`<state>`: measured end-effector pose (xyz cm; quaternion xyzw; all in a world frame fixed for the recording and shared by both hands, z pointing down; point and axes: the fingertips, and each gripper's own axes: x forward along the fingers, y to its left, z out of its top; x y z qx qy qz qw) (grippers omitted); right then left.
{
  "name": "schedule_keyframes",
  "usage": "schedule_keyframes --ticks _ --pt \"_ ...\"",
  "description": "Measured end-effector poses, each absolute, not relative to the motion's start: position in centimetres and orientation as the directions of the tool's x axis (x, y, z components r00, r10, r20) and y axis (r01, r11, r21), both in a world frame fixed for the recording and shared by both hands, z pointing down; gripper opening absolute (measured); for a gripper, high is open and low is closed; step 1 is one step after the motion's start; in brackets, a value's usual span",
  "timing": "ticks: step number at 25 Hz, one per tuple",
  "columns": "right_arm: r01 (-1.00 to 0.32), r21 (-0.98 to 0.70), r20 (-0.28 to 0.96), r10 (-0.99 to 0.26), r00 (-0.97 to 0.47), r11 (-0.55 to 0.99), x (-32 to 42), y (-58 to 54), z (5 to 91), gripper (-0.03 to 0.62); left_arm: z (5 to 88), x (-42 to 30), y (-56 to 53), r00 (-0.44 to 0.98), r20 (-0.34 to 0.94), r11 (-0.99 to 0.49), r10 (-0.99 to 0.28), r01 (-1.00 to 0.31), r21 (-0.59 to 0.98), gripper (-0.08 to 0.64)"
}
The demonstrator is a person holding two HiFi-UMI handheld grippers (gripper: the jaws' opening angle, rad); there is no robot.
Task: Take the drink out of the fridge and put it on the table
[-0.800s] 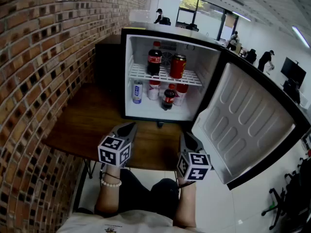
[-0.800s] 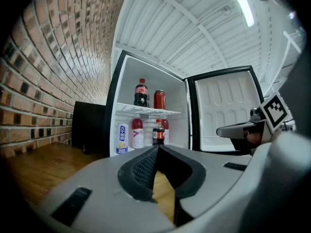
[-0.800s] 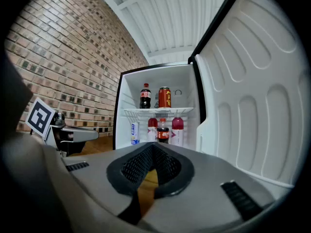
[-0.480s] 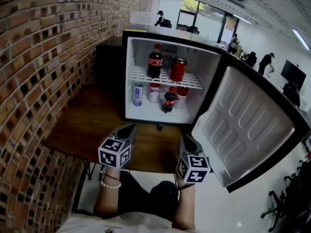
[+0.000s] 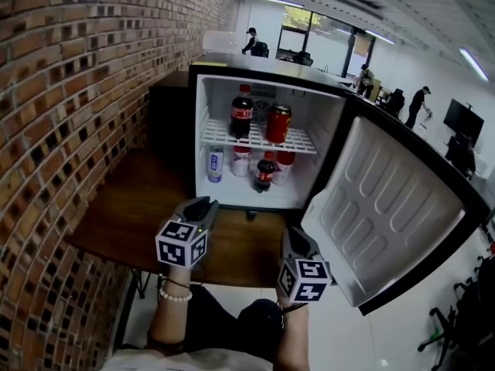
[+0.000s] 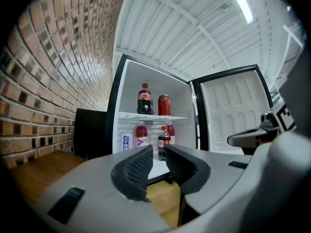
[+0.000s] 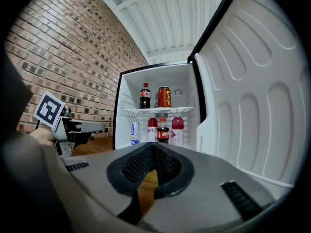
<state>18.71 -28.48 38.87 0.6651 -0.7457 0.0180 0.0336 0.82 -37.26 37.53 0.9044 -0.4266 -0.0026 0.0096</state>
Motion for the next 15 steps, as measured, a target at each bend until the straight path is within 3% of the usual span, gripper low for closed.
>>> schedule_keyframes --ticks 9,15 --pt "-0.994 0.014 0.065 -0.992 -0.106 0.107 19.1 -28.4 38.6 0.012 31.2 3.5 -40.6 0.654 -0.038 -0.652 -0.755 -0.756 -0.067 0.27" --pt "-0.994 0.012 0.064 -0.992 -0.107 0.108 19.2 -28.5 38.7 0.012 27.4 5.2 -43.4 0.672 -0.075 -0.67 -0.736 -0.74 -0.052 0.319"
